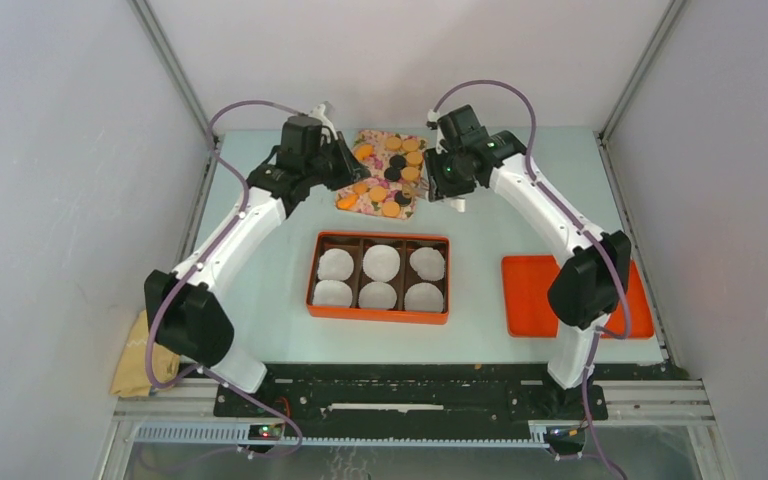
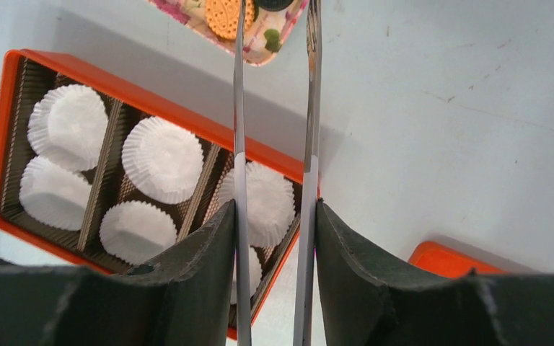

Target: Pack the cookies

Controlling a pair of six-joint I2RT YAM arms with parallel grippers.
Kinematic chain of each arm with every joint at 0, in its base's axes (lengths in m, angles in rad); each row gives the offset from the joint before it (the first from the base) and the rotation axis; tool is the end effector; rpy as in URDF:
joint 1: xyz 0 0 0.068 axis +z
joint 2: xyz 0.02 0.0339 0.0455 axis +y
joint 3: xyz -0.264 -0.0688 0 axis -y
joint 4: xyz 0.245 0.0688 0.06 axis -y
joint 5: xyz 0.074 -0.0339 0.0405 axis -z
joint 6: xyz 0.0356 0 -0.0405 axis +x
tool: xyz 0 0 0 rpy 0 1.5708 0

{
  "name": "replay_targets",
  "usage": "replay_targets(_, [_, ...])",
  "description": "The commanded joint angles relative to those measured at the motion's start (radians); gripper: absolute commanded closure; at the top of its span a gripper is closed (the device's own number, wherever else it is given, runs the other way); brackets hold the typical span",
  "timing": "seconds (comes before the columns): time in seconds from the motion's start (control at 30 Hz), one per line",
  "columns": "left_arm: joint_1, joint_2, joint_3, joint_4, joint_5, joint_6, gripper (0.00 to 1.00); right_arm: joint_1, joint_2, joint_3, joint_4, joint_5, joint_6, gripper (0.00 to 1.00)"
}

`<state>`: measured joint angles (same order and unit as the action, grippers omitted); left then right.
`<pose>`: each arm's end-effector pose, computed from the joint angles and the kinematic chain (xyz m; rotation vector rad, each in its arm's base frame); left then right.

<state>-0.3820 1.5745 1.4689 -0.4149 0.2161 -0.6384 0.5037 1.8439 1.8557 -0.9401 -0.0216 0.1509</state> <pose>0.3361 -0.1433 0.3572 -0.1433 2.1866 -0.8258 0.3510 0.1943 0.3429 -0.4519 2.4832 0.2958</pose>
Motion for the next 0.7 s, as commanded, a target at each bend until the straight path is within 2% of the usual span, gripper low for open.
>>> replay_targets(0.0, [-0.004,-0.047,-0.082,-0.027,-0.075,0.046,1.0,0.033,0.048,0.067,0.083,0.086,-0.036,0.52])
replay_targets(0.13, [-0.004,-0.089,-0.132,-0.018,-0.118,0.055,1.0,0.062,0.098,0.081,0.136,0.121,-0.061,0.52])
replay_targets(0.3, [-0.004,-0.127,-0.189,-0.007,-0.173,0.071,1.0,0.089,0.184,0.138,0.124,0.164,-0.08,0.52])
replay_targets(0.67, [-0.004,-0.155,-0.216,-0.007,-0.163,0.074,1.0,0.098,0.233,0.142,0.094,0.219,-0.079,0.51])
